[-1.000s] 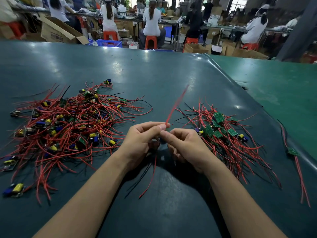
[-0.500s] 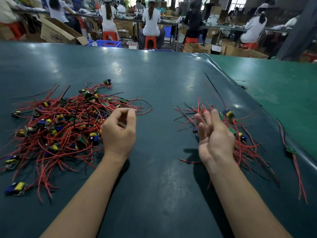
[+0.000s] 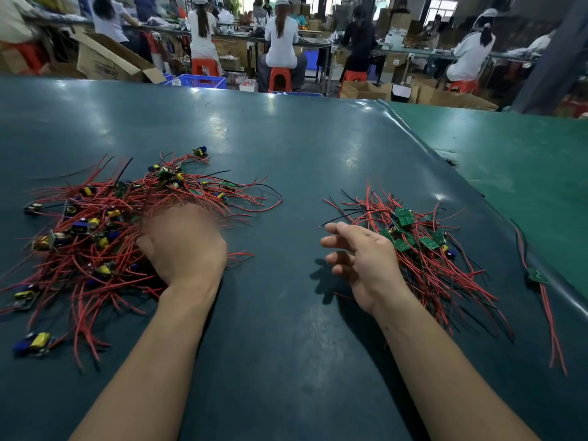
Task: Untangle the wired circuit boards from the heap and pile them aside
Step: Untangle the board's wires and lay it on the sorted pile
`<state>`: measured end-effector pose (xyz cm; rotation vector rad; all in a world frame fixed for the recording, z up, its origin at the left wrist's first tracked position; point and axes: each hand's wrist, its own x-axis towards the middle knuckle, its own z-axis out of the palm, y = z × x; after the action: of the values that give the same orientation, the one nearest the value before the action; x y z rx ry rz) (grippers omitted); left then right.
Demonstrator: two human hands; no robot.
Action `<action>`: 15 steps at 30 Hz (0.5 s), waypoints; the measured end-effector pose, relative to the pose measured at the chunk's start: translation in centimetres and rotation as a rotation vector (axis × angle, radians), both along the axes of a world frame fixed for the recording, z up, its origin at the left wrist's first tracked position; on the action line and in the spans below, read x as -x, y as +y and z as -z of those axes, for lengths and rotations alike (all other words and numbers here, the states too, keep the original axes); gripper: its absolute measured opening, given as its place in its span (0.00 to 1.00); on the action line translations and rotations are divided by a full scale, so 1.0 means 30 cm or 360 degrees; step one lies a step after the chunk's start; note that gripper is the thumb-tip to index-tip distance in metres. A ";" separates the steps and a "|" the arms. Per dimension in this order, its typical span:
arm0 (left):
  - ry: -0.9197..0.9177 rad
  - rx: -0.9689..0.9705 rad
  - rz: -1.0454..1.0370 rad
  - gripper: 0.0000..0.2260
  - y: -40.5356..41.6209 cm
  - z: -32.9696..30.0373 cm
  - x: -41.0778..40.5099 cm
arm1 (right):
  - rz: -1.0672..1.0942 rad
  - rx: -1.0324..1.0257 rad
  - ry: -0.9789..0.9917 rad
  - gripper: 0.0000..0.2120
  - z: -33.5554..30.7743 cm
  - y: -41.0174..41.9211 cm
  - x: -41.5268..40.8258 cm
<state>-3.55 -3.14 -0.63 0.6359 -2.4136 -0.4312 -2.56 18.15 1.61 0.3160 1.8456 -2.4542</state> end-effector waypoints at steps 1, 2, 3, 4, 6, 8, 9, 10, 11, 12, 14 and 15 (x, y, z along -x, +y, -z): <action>0.0109 -0.0062 0.0019 0.09 -0.003 -0.004 -0.001 | -0.0015 -0.0021 -0.0002 0.08 0.001 0.000 -0.001; 0.0214 -0.0114 0.0034 0.09 -0.008 -0.007 -0.002 | -0.0026 -0.0034 -0.0002 0.08 0.003 0.001 -0.001; 0.0313 -0.0141 0.0046 0.09 -0.009 -0.011 -0.005 | -0.0032 -0.0042 -0.0001 0.08 0.004 0.002 0.000; 0.0411 -0.0140 0.0058 0.10 -0.009 -0.014 -0.009 | -0.0037 -0.0047 -0.0001 0.08 0.005 0.002 -0.001; 0.0584 -0.0105 0.0092 0.12 -0.005 -0.017 -0.016 | -0.0054 -0.0063 -0.0001 0.08 0.005 0.000 -0.002; 0.0655 -0.0111 0.0159 0.13 0.000 -0.014 -0.018 | -0.0081 -0.0090 0.0006 0.08 0.007 -0.003 -0.001; 0.0653 -0.0141 0.0189 0.13 0.001 -0.013 -0.016 | -0.0098 -0.0107 0.0013 0.08 0.009 -0.003 -0.001; 0.0667 -0.0171 0.0224 0.12 0.001 -0.013 -0.015 | -0.0119 -0.0123 0.0020 0.08 0.010 -0.002 0.000; 0.0728 -0.0164 0.0287 0.12 0.000 -0.014 -0.014 | -0.0148 -0.0137 0.0029 0.07 0.012 -0.002 0.001; 0.0838 -0.0093 0.0376 0.10 0.003 -0.018 -0.017 | -0.0196 -0.0150 0.0045 0.06 0.012 -0.004 -0.001; 0.1100 0.0108 0.0613 0.08 0.029 -0.024 -0.029 | -0.0364 -0.0160 0.0131 0.04 0.017 -0.015 -0.009; 0.1170 0.0117 0.0793 0.07 0.054 -0.023 -0.036 | -0.0463 -0.0155 0.0198 0.08 0.024 -0.022 -0.013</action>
<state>-2.46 -1.53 0.05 -0.1679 -1.8302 -0.6394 -2.17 17.49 0.91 -0.0991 1.9054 -2.2387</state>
